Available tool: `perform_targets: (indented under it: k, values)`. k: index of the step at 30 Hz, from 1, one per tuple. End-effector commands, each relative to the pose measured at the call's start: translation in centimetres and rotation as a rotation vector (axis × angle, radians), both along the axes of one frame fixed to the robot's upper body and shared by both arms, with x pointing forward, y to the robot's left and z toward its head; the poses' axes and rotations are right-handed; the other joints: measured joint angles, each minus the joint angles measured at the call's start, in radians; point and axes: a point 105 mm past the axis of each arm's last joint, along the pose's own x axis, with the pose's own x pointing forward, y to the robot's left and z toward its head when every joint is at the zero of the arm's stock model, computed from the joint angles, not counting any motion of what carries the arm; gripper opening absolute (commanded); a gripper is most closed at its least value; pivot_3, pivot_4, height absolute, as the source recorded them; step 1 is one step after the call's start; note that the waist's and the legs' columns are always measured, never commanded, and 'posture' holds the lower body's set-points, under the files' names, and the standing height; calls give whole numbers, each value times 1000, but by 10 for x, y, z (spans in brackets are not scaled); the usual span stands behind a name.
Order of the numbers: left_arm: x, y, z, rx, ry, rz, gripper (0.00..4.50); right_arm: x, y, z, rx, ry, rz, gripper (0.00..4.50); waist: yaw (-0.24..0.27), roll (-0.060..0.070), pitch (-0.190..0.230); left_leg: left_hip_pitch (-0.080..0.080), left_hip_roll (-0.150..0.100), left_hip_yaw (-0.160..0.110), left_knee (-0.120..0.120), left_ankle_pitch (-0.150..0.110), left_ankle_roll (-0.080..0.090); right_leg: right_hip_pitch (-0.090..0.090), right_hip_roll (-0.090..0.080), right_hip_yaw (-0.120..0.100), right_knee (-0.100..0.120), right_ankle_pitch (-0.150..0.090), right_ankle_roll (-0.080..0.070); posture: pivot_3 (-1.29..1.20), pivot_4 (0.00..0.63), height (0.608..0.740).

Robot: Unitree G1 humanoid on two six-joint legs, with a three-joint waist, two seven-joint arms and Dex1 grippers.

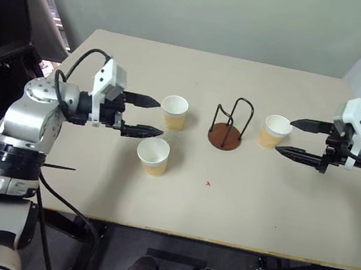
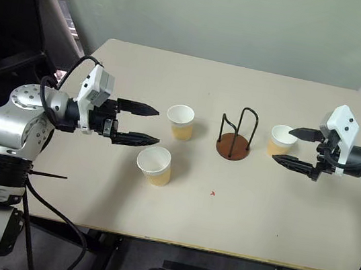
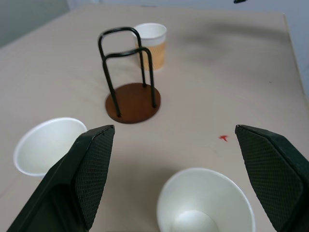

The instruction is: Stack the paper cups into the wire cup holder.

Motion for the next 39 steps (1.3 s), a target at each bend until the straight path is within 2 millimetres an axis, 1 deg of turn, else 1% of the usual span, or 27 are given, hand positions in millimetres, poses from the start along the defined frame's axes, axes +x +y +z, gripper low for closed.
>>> perform_targets:
  k: [1, 4, 7, 12, 17, 18, 20, 21, 24, 26, 28, 31, 33, 35, 37, 39]
  values:
    - [-6, 6, 17, 17, -26, -32, 4311, -5, -2, 16, -52, -49, 32, 4368, 0, 0, 0, 0, 0, 0, 0, 0, 0, 0, 0, 0, 0, 0, 0, 0, 150, 740]
    - [-6, 13, 27, 43, -39, -43, 4311, -7, -5, 20, -87, -50, 60, 4368, 0, 0, 0, -1, 0, 0, 1, 0, 1, 0, 0, 0, -1, 0, 0, 0, 150, 740]
    - [-7, 21, 34, 73, -35, -67, 4311, -10, -7, 17, -139, -38, 107, 4368, 0, 0, 0, -1, 0, 0, 1, -1, 3, 0, 0, 0, -2, 1, 1, 0, 150, 740]
    - [-6, 24, 36, 108, -35, -95, 4311, -7, -3, 22, -148, -56, 141, 4368, -1, 0, 0, -2, 0, 0, 1, -1, 5, 0, 0, 2, -4, 2, 2, 0, 150, 740]
    - [-7, 23, 34, 101, -34, -104, 4311, -6, 0, 19, -133, -51, 157, 4368, -1, 0, 0, -3, 0, 0, 1, -1, 5, 0, 0, 2, -7, 2, 3, 0, 150, 740]
    - [-7, 23, 35, 99, -38, -99, 4311, -4, 5, 20, -113, -58, 164, 4368, -1, 0, 0, -4, 0, 1, 2, -1, 5, 0, 0, 2, -8, 2, 4, 0, 150, 740]
    - [-8, 23, 35, 90, -44, -93, 4311, 13, 26, 14, -74, -94, 135, 4368, -6, 0, 0, -5, 0, 1, 2, -1, 5, 0, 0, 2, -10, 3, 4, 0, 150, 740]
    - [-9, 23, 35, 87, -45, -92, 4311, 19, 33, 13, -62, -102, 120, 4368, -13, 0, 0, -4, 0, 1, 3, -1, 5, 0, 0, 2, -10, 3, 5, 0, 150, 740]
    - [-8, 23, 28, 85, -38, -77, 4311, 47, 58, 2, -13, -123, 22, 4368, -21, 1, 0, -4, 1, 2, 4, -2, 10, 0, 0, 2, -9, 4, 5, 0, 150, 740]
    - [-7, 24, 28, 78, -43, -61, 4311, 57, 66, -2, 6, -117, -22, 4368, -21, 1, 0, -4, 1, 1, 5, -2, 11, -1, 0, 2, -9, 4, 4, 0, 150, 740]
    - [-5, 23, 27, 75, -53, -44, 4311, 59, 76, -9, 24, -89, -17, 4368, -17, 1, 0, -5, 1, 1, 5, -2, 11, -2, 0, 2, -9, 5, 4, 0, 150, 740]
    - [-7, 20, 23, 57, -56, -32, 4311, 75, 82, -23, 31, -48, -98, 4368, -12, 1, 0, -8, 1, 1, 5, -2, 10, -4, -1, 1, -10, 5, 4, 0, 150, 740]
    - [-8, 19, 21, 50, -53, -29, 4311, 82, 83, -28, 28, -36, -129, 4368, -9, 1, 0, -11, 0, 1, 7, -1, 9, -5, -1, 1, -10, 5, 4, 0, 150, 740]
    - [-10, 17, 20, 45, -50, -29, 4311, 86, 83, -30, 37, -29, -147, 4368, -8, 1, 0, -13, 0, 1, 7, 3, 2, -7, -1, 1, -10, 5, 4, 0, 150, 740]
    - [-11, 16, 19, 44, -48, -28, 4311, 87, 85, -31, 42, -25, -147, 4368, -7, 1, 0, -15, 0, 1, 8, 3, 1, -9, -1, 1, -10, 5, 4, 0, 150, 740]
    - [-12, 16, 19, 43, -47, -22, 4311, 88, 87, -33, 41, -22, -143, 4008, -7, 1, 0, -16, 0, 1, 8, 3, 0, -10, -1, 1, -9, 5, 4, 0, 150, 740]
